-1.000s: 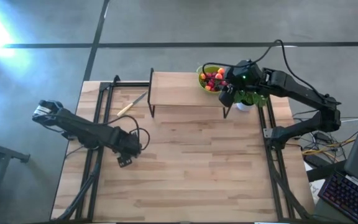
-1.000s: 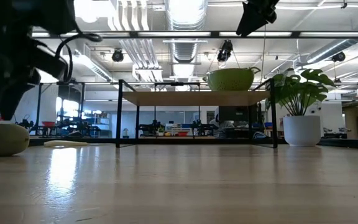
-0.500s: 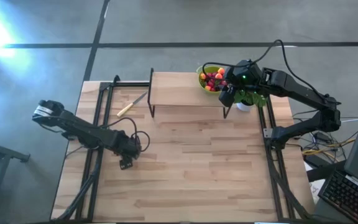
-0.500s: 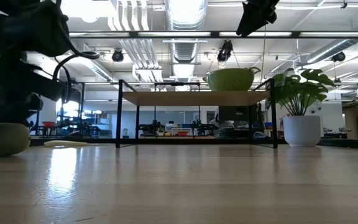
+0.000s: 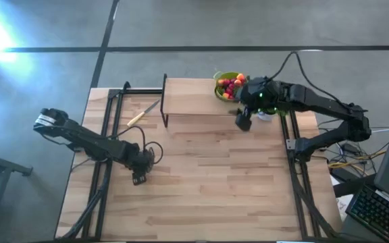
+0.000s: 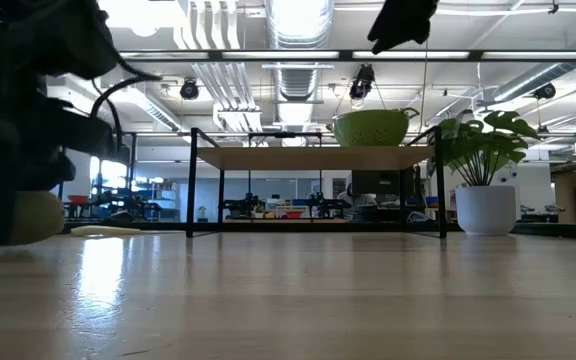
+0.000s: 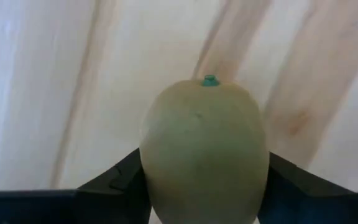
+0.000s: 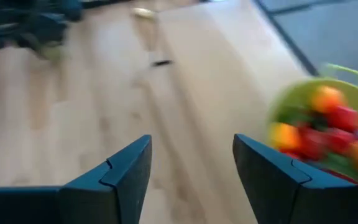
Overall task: Build produce basket
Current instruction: Put the kiwi into the green basket
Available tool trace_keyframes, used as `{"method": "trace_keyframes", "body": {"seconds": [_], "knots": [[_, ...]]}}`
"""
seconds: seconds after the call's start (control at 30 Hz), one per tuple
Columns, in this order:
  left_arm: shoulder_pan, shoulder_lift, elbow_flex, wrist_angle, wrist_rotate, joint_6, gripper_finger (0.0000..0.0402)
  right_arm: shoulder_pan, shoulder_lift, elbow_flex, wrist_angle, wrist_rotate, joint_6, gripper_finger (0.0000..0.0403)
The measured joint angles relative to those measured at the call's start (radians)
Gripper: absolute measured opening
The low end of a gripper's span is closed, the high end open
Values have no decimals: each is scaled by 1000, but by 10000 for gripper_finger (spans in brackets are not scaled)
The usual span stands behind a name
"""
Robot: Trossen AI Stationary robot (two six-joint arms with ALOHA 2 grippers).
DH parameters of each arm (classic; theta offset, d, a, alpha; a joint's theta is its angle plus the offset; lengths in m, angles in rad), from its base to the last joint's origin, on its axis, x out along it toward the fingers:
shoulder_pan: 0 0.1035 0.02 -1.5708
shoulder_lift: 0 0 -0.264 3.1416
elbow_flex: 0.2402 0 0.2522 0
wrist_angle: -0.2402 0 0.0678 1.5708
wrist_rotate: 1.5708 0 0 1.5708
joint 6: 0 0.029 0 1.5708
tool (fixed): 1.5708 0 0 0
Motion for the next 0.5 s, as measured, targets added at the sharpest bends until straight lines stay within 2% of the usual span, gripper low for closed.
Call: {"method": "trace_keyframes", "body": {"seconds": [0.3,0.5], "knots": [[0,-48,-2,309,39,57,233,276,0,-181,232,-29,-27,192],[0,-45,-2,666,52,146,226,457,-1,-328,429,-21,-24,174]]}}
